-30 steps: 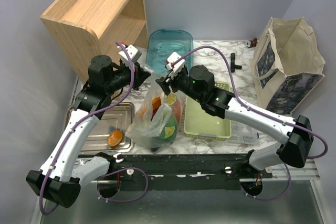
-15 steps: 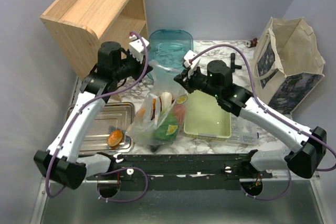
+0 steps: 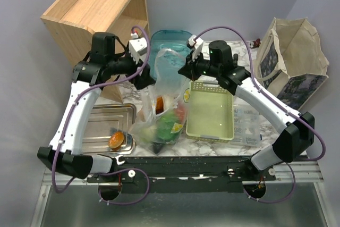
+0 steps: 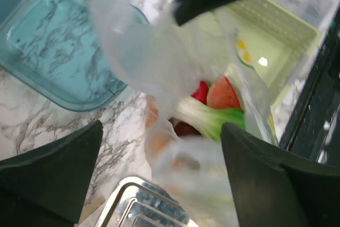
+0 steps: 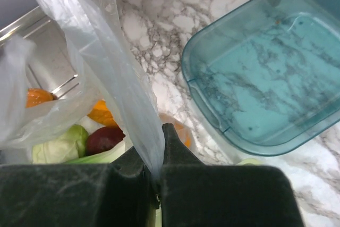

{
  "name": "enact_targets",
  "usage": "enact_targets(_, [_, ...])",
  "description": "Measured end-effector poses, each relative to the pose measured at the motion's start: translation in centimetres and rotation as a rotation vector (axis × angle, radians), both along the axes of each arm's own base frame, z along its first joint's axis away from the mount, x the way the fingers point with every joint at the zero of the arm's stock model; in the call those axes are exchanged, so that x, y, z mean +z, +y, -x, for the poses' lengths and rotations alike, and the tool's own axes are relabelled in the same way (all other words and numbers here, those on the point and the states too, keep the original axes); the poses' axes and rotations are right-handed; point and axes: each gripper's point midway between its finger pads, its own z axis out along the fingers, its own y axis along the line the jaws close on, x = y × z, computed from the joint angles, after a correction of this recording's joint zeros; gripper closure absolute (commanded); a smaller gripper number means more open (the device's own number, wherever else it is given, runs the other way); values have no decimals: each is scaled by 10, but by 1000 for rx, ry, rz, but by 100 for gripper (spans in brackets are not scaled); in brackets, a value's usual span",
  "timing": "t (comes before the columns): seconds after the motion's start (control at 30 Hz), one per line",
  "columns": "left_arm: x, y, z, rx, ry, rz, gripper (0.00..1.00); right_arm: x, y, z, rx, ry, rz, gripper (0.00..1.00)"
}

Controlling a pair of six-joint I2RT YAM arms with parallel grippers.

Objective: Untie the knot of the grocery bags and take out the mixed food

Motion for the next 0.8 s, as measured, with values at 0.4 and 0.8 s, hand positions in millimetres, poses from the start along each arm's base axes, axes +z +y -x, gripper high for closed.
enact_targets(0.4, [-52, 16, 105, -179, 106, -31, 2, -18, 4, 19, 73, 120, 9, 83])
enact_targets(0.8, [-84, -34, 111, -238, 317, 32, 29, -2, -2, 32, 72, 129, -5, 30])
